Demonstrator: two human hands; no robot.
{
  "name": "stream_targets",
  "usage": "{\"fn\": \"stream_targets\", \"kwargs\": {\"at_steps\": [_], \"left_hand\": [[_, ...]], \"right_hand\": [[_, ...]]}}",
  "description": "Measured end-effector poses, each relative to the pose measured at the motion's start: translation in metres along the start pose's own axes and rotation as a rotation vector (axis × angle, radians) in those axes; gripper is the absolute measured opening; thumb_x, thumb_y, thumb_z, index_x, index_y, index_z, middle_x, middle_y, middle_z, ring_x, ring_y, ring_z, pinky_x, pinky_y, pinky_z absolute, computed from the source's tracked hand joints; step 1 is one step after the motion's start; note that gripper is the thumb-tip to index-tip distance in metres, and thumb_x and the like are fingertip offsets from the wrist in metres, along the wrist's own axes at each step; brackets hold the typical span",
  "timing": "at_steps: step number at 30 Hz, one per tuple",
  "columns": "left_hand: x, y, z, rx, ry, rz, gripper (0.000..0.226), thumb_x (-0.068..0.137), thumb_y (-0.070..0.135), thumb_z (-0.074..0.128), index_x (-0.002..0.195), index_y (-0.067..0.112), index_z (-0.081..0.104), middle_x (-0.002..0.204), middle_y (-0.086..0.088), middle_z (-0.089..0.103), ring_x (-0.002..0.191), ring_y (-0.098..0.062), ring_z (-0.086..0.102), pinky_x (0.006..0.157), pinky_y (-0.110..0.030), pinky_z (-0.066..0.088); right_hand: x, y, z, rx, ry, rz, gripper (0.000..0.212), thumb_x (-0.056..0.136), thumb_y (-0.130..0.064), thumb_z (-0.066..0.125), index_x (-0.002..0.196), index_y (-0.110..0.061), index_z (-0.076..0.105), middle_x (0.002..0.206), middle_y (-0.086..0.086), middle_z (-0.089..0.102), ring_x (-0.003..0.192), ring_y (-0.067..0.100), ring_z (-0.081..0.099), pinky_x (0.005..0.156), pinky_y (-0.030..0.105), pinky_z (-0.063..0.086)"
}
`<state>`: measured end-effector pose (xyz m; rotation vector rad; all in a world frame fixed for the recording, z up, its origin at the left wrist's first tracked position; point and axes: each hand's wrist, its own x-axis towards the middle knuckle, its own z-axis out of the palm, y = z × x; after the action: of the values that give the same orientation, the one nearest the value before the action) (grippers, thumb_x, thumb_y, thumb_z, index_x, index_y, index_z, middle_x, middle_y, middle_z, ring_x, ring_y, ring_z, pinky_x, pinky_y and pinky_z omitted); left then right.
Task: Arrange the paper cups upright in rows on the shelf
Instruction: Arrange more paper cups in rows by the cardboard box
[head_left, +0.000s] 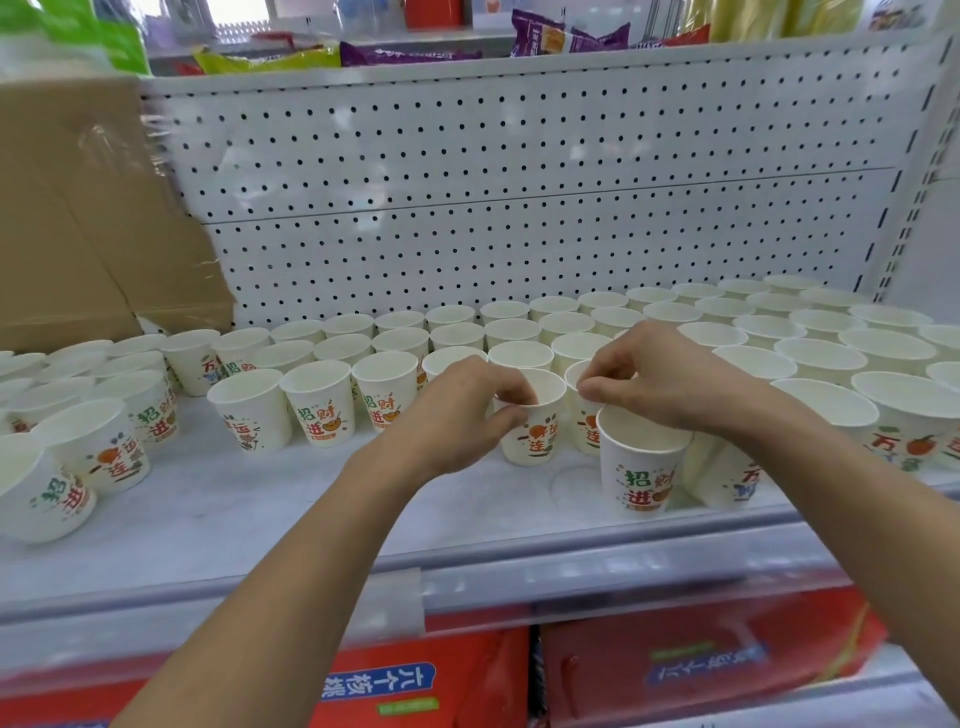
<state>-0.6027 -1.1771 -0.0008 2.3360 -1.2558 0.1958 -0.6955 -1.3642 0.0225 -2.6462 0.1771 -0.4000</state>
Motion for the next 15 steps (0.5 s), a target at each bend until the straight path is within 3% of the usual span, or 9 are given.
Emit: {"fn": "stream_targets", "kwargs": {"at_steps": [2,5,7,10,15], "left_hand": [[-0.003,0.0,-0.002,-0.024,0.01,-0.013,0.024,0.091,0.027,0.065,0.115,0.027,0.065,0.105,0.013,0.064,0.104,-0.005,0.049,0.085,-0.023,0.038],[-0.02,0.004,-0.008,-0.061,0.091,-0.016,0.043,0.089,0.035,0.066,0.131,0.03,0.055,0.126,0.013,0.058,0.121,-0.004,0.044,0.099,-0.02,0.033],[-0.039,0.005,-0.011,-0.109,0.216,-0.016,0.048,0.09,0.036,0.064,0.135,0.029,0.051,0.136,0.011,0.052,0.127,-0.004,0.039,0.104,-0.019,0.03],[-0.08,-0.005,-0.017,-0.172,0.439,-0.033,0.044,0.092,0.035,0.063,0.134,0.026,0.053,0.135,0.011,0.053,0.127,-0.003,0.041,0.106,-0.018,0.032],[-0.154,-0.05,-0.039,-0.138,0.708,-0.158,0.037,0.091,0.026,0.063,0.127,0.023,0.058,0.127,0.012,0.056,0.123,-0.005,0.047,0.102,-0.02,0.036]], "right_hand": [[-0.002,-0.003,-0.001,-0.034,0.015,-0.022,0.014,0.087,-0.029,0.066,0.094,-0.023,0.077,0.093,-0.01,0.073,0.087,0.008,0.064,0.084,0.037,0.053],[-0.005,-0.014,0.001,-0.079,0.129,-0.103,0.024,0.088,-0.037,0.064,0.11,-0.031,0.069,0.114,-0.015,0.064,0.106,0.006,0.055,0.096,0.034,0.045],[-0.01,-0.03,0.01,-0.03,0.251,-0.211,0.032,0.087,-0.037,0.064,0.118,-0.031,0.064,0.122,-0.013,0.059,0.116,0.007,0.05,0.1,0.031,0.038],[-0.02,-0.065,0.035,0.162,0.362,-0.382,0.039,0.087,-0.032,0.063,0.125,-0.027,0.061,0.121,-0.012,0.057,0.11,0.004,0.052,0.093,0.021,0.039],[-0.011,-0.133,0.095,0.39,0.186,-0.493,0.044,0.083,-0.033,0.062,0.127,-0.033,0.055,0.116,-0.019,0.057,0.1,-0.002,0.057,0.08,0.012,0.045]]}}
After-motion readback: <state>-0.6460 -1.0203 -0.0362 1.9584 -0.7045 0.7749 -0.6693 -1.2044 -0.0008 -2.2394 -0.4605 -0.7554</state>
